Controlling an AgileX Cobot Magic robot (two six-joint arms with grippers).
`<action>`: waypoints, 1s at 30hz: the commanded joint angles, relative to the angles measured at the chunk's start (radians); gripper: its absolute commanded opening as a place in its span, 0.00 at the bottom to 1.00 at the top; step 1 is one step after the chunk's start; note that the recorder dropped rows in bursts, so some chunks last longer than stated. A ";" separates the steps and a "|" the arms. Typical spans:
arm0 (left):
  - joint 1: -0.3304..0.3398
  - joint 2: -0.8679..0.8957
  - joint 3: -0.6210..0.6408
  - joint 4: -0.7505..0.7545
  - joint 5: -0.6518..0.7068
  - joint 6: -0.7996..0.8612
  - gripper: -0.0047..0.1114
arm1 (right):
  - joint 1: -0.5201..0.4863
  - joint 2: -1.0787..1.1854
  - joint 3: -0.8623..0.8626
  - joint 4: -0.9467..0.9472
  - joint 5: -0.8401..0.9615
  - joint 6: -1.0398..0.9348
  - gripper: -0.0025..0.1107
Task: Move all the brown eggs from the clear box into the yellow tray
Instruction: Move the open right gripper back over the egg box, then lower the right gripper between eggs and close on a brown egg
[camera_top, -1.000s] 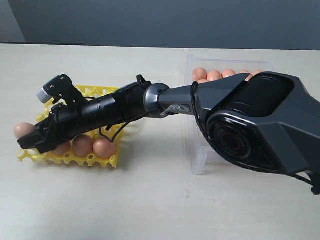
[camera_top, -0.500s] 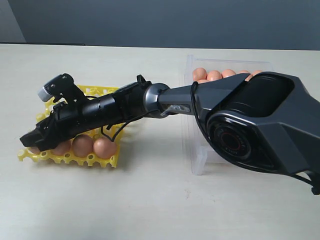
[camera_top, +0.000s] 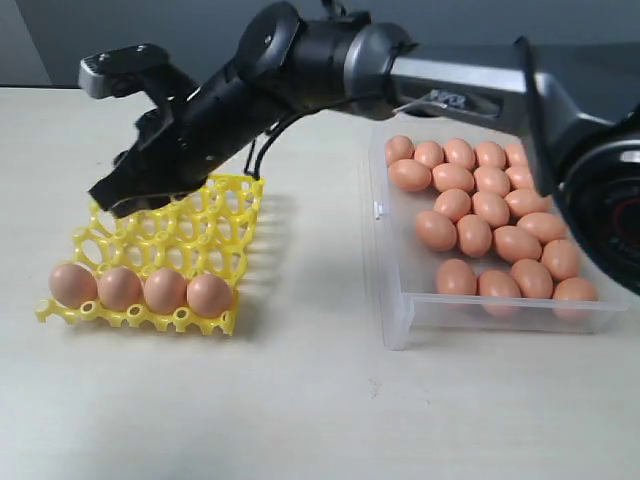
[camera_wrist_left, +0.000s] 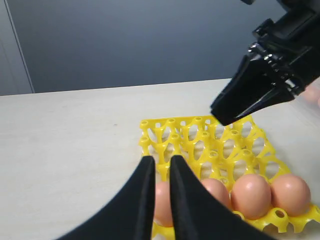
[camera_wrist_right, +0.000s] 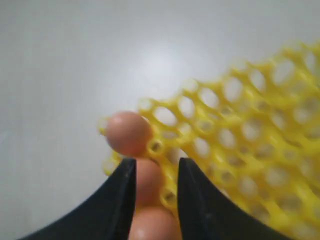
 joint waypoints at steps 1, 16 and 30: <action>-0.002 0.006 0.005 0.002 -0.006 -0.001 0.15 | -0.048 -0.082 -0.002 -0.584 0.176 0.495 0.19; -0.002 0.006 0.005 0.002 -0.006 -0.001 0.15 | -0.431 -0.217 0.170 -0.960 0.410 0.747 0.10; -0.002 0.006 0.005 0.002 -0.006 -0.001 0.15 | -0.506 -0.209 0.399 -0.810 0.168 0.642 0.23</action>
